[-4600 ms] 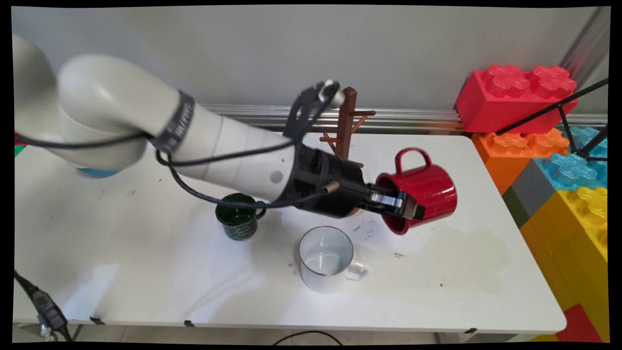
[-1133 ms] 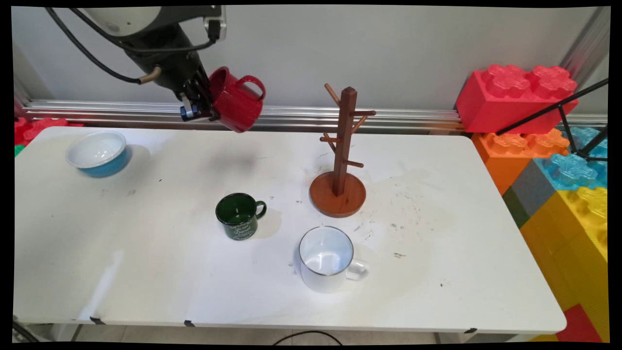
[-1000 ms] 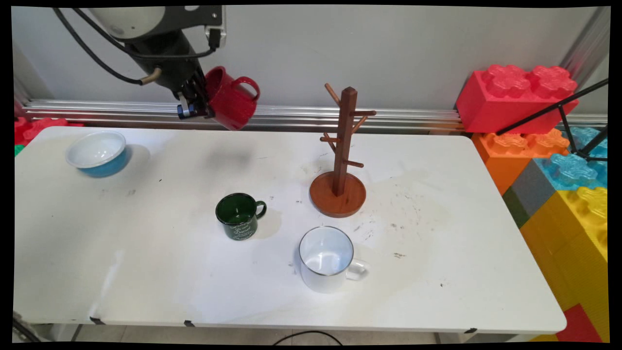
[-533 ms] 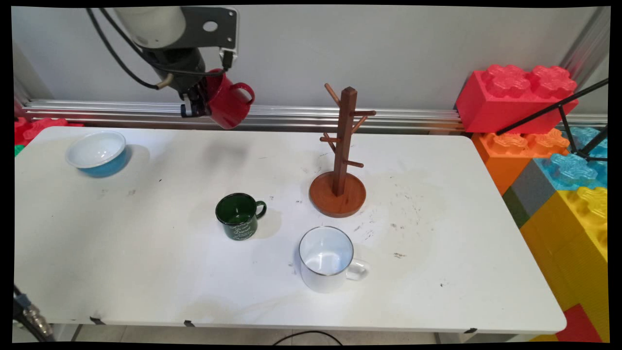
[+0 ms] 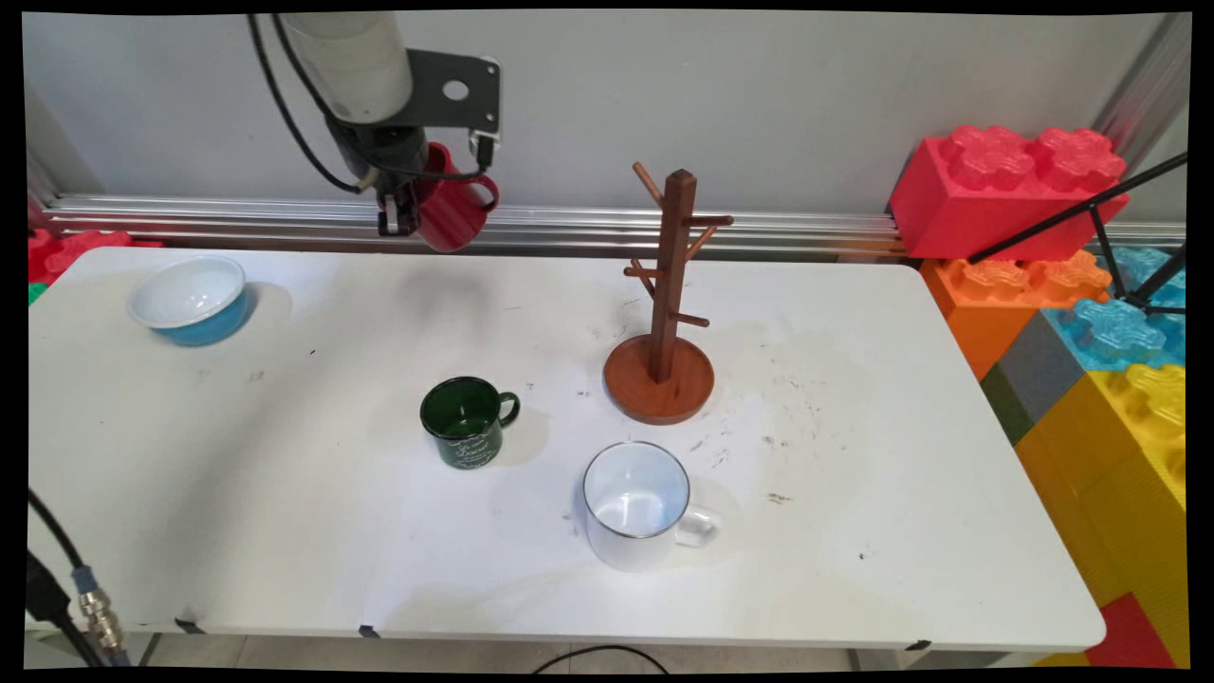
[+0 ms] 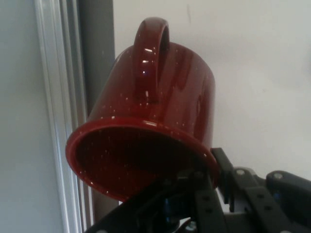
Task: Place the picked object on the table
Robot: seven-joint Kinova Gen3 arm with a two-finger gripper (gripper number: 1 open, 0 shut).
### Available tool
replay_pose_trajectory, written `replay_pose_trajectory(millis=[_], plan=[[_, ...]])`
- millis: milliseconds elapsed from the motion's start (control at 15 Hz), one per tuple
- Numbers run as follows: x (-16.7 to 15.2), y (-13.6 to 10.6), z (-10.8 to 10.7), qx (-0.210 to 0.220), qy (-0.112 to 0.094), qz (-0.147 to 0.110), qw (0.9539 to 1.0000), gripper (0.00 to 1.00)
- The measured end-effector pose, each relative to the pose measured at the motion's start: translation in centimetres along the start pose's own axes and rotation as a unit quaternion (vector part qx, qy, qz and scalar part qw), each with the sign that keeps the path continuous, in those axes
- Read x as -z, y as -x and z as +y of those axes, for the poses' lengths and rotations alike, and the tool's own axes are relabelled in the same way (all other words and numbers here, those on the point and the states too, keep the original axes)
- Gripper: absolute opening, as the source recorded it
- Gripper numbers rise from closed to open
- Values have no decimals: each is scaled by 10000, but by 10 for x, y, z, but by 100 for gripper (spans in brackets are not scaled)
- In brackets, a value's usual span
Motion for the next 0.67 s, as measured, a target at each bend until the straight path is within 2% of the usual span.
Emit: replay_pose_trajectory(millis=[333,667], plan=[[-23,-20,2,144,-24,-420,9990,0],[-43,-48,11,263,260,-665,9971,0]])
